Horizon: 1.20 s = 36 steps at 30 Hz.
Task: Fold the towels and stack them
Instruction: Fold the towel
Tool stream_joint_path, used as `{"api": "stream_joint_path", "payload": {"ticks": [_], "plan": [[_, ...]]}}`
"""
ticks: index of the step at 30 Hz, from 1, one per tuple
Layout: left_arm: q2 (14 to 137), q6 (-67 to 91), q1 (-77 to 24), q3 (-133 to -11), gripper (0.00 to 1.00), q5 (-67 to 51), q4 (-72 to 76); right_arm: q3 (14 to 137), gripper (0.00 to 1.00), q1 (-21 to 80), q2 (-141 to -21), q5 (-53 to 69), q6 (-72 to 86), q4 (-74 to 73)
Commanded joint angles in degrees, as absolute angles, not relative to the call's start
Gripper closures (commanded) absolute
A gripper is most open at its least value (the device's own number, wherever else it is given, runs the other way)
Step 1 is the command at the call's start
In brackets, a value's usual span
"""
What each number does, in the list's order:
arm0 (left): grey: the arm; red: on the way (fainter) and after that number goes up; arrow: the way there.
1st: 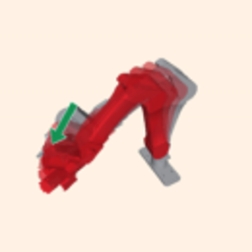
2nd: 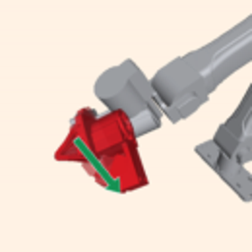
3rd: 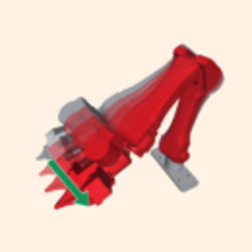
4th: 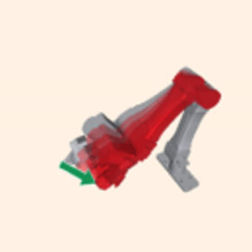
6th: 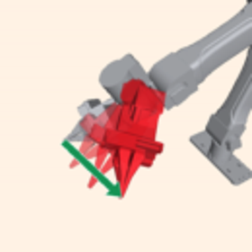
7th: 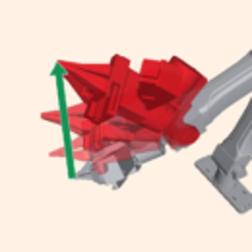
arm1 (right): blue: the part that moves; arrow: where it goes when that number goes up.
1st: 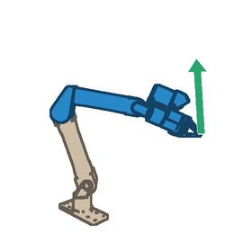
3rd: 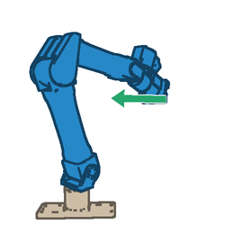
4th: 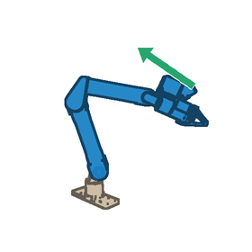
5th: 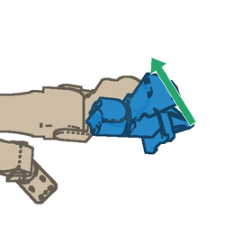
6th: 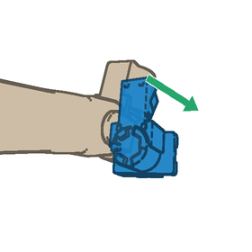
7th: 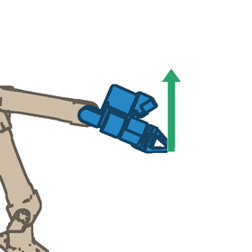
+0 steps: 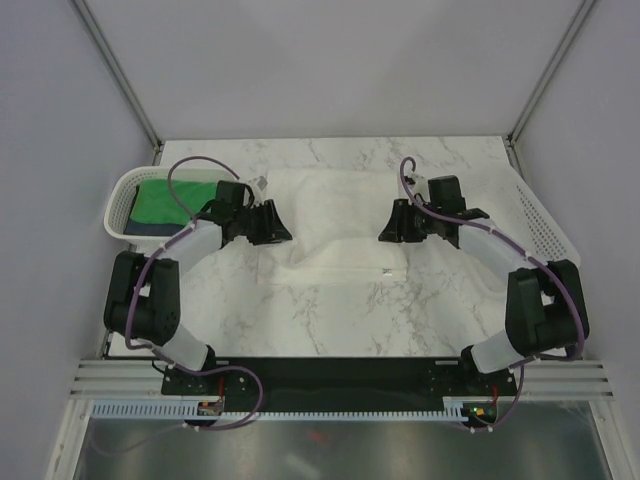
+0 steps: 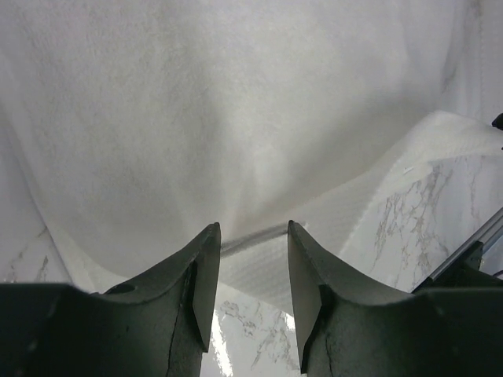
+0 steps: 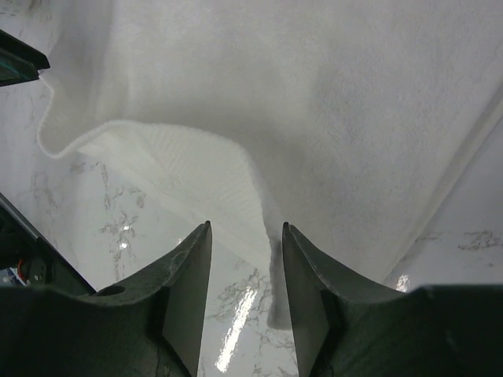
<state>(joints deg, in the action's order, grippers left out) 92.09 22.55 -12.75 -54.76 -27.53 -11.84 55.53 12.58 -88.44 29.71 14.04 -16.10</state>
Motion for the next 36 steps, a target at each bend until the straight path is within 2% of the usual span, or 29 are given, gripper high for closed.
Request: {"api": "stream_joint_path", "payload": {"ticks": [1,5,10,12,16,21,24,31,36], "plan": [[85.44,21.18,-13.54,-51.25,0.54,-28.40,-12.21,51.69,0.52,12.48,-81.41,29.27,15.82,-15.82],[78.50,23.37,-13.62,-44.50,0.55,-22.34,-14.06,46.42,0.52,12.48,-75.69,28.22,18.63,-15.91],[68.04,26.89,-13.62,-39.12,0.55,-6.52,-16.87,39.73,0.51,12.48,-67.70,25.41,21.62,-16.43],[65.05,28.03,-13.54,-37.71,0.52,-1.87,-17.40,38.59,0.51,12.48,-65.58,22.07,21.88,-17.49],[62.22,25.32,-13.54,-40.33,0.45,-0.17,-16.53,40.95,0.48,12.48,-63.80,16.79,22.85,-17.14],[73.63,18.12,-13.10,-55.96,0.42,-6.12,-16.78,55.35,0.51,12.48,-76.68,10.83,21.36,-16.87],[84.53,14.61,-12.66,-68.26,0.47,-9.13,-21.34,63.35,0.53,12.04,-85.48,4.32,19.34,-18.19],[104.57,11.87,-10.20,-90.32,0.46,-13.70,-27.07,76.19,0.54,10.28,-101.24,7.99,13.98,-15.47],[112.58,10.29,-8.44,-97.02,0.46,-17.14,-28.92,83.49,0.55,9.67,-109.49,10.11,12.39,-15.12]]}}
